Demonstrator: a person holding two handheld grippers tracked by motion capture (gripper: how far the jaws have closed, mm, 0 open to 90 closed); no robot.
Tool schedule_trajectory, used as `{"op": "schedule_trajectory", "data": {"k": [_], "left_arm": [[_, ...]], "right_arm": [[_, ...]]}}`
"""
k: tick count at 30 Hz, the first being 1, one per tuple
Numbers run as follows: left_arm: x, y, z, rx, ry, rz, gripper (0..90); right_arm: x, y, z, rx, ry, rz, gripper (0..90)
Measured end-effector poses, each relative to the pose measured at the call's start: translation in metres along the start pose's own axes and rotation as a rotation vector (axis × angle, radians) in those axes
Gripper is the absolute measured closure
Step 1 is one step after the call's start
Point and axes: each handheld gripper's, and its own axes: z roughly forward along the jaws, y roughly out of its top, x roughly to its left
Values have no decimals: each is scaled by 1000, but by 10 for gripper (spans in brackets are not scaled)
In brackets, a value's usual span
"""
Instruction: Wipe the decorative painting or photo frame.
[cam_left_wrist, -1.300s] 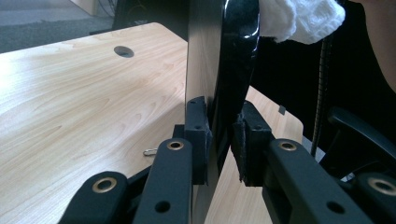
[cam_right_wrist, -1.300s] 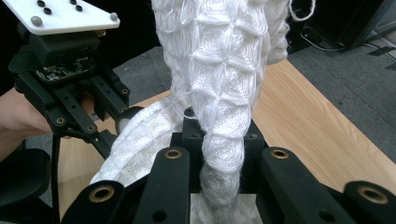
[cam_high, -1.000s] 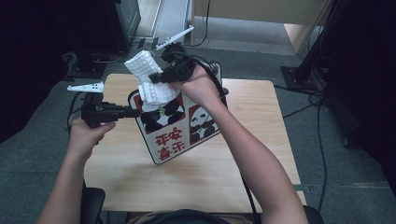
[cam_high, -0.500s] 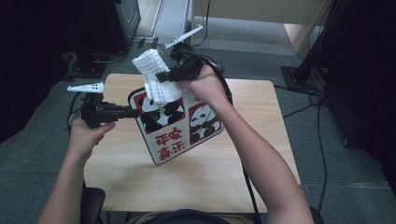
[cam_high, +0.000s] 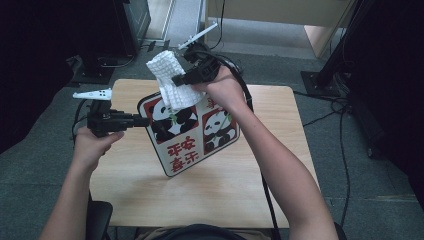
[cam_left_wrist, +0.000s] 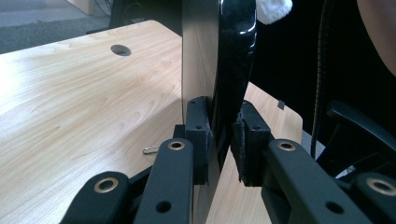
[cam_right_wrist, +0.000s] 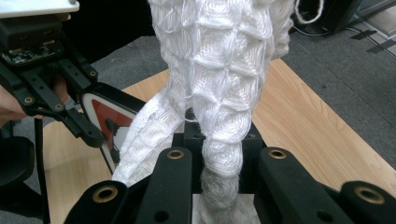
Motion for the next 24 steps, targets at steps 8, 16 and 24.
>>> {"op": "schedule_trajectory", "data": {"k": [8,16,24], "left_arm": [[0,0,0,1,0,2,782],[0,0,0,2,0,1,781],[0,0,0,4,-4,-3,781]], "right_arm": [[-13,3,0,14,-13,31,799],[-19,2,0,17,-28,37,793],[-28,-5,-2,-23,-16,70,793]]}}
